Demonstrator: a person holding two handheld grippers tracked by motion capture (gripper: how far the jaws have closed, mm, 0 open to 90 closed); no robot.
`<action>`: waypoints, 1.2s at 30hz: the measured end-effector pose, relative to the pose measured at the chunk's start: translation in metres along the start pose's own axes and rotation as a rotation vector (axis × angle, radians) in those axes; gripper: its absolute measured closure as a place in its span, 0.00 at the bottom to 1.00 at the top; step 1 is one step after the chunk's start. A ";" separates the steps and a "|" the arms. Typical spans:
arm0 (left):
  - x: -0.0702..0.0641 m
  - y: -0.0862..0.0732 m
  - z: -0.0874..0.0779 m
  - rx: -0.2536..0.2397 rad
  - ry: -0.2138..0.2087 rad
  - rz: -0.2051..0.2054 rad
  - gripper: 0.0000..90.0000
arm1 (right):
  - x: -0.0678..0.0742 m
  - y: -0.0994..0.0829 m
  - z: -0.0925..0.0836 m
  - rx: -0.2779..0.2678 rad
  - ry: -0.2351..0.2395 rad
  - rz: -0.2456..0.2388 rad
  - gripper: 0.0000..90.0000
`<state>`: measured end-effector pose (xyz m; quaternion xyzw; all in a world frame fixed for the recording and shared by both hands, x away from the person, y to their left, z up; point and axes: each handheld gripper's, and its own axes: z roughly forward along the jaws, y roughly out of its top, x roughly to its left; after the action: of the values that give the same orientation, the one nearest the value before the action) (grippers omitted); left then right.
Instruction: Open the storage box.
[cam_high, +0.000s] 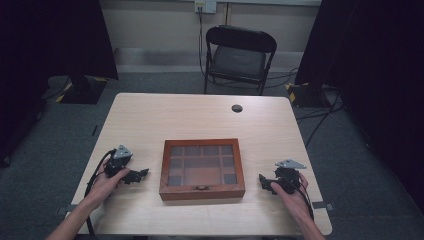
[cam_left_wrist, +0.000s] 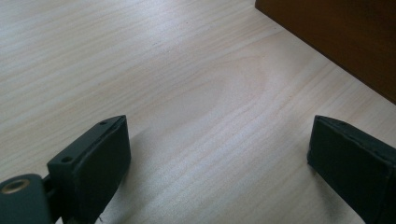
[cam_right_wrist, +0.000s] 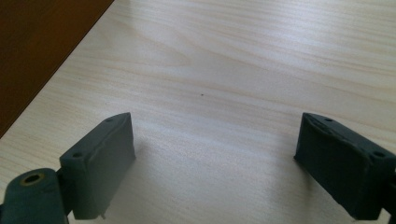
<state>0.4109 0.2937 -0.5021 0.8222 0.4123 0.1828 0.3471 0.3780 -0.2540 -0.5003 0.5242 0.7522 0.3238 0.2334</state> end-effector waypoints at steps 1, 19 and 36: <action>0.000 0.000 0.000 0.002 -0.001 0.003 0.06 | 0.000 0.000 0.000 0.000 0.001 -0.001 0.12; 0.001 0.000 0.000 0.001 -0.007 0.003 0.05 | 0.003 0.033 -0.022 -0.042 0.106 -0.010 0.30; 0.001 0.000 0.001 0.005 -0.007 0.002 0.04 | 0.037 0.065 -0.054 -0.076 0.396 -0.100 0.44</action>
<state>0.4125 0.2941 -0.5025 0.8242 0.4109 0.1793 0.3461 0.3697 -0.2166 -0.4161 0.4034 0.7957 0.4366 0.1163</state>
